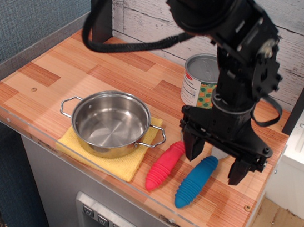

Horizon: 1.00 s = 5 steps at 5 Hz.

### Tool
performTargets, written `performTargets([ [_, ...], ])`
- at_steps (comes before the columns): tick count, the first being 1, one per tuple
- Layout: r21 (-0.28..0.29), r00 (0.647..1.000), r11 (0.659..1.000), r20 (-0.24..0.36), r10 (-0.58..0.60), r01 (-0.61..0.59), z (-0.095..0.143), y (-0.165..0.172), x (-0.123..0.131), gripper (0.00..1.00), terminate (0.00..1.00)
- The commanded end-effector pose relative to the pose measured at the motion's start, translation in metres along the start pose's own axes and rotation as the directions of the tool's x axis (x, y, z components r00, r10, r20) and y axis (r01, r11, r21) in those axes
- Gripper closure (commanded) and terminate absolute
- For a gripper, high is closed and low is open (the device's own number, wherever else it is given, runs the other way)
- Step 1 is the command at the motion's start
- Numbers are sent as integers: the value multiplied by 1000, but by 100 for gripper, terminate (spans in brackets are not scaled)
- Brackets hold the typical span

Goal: Move the blue fork to the left of the pot

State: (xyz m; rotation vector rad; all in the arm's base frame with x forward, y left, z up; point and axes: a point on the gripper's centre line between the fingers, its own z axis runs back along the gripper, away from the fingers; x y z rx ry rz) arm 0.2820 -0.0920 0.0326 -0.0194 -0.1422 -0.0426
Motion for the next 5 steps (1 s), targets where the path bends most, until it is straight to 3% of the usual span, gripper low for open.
performTargets([
  [1, -1, 999, 1000, 36, 7, -7, 2, -2, 7, 0, 0],
  [5, 7, 999, 999, 28, 34, -34, -25, -7, 9, 0, 0],
])
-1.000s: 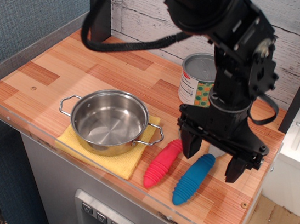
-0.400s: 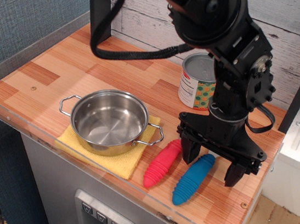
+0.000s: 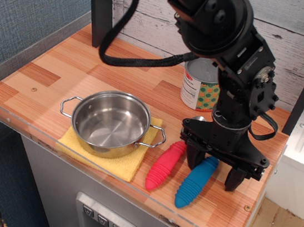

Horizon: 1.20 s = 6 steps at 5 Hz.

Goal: Move the blue fork to the left of the pot

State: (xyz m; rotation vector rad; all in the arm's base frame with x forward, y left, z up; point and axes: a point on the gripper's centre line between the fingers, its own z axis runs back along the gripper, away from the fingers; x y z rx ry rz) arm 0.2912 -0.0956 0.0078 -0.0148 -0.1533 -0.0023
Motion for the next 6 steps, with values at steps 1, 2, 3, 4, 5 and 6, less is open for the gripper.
performTargets([
  [1, -9, 1000, 1000, 7, -22, 23, -4, -4, 3, 100, 0],
  [2, 3, 1000, 1000, 21, -11, 11, 4, -3, 1, 100, 0],
  [3, 7, 1000, 1000, 25, -18, 18, 20, 0, 1, 100, 0],
  [4, -1, 999, 1000, 45, 28, -28, 46, 15, -3, 100, 0],
  [5, -5, 997, 998, 58, 56, -56, 65, 33, -7, 100, 0],
  [6, 53, 987, 987, 63, 149, -152, 83, 65, -11, 100, 0],
])
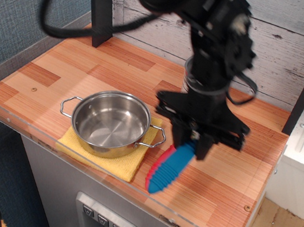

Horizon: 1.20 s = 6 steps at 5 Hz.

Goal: Move the blue fork to the left of the pot

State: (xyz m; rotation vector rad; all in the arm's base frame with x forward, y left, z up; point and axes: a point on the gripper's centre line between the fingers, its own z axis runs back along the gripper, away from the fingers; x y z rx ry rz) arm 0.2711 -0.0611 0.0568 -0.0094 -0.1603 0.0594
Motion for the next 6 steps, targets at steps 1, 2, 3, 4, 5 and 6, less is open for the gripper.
performTargets([
  [1, 105, 994, 989, 28, 105, -107, 34, 66, 3, 100, 0],
  [2, 110, 983, 977, 60, 175, -181, 47, 102, -3, 100, 0],
  [3, 128, 966, 957, 40, 257, -260, 45, 138, -3, 100, 0],
  [4, 143, 972, 961, 19, 235, -235, 30, 165, 6, 100, 0],
  [5, 196, 974, 954, 55, 221, -228, 29, 181, 15, 100, 0],
  [6, 195, 989, 970, 51, 136, -144, 24, 194, 25, 100, 0],
])
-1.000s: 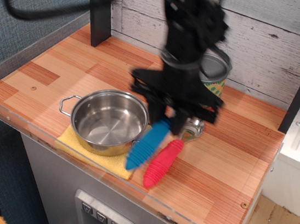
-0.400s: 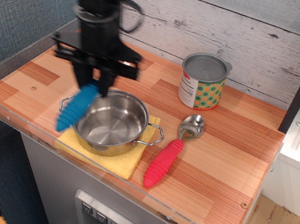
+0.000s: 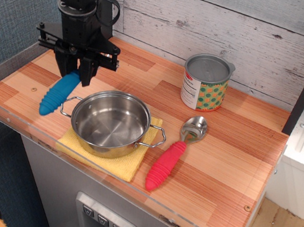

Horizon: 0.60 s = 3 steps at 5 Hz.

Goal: Move the blue fork to the left of the pot

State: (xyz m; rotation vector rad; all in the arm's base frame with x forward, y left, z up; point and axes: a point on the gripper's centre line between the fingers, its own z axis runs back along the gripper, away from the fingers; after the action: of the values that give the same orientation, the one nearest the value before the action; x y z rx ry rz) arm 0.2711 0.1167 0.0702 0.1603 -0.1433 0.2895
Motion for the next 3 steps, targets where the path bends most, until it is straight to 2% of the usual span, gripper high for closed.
performTargets([
  [1, 11, 994, 995, 46, -95, 95, -4, 22, 24, 100, 0],
  [2, 10, 991, 991, 38, -132, 131, -20, 27, 32, 100, 0],
  [3, 13, 992, 994, 52, -112, 112, -29, 23, 35, 100, 0],
])
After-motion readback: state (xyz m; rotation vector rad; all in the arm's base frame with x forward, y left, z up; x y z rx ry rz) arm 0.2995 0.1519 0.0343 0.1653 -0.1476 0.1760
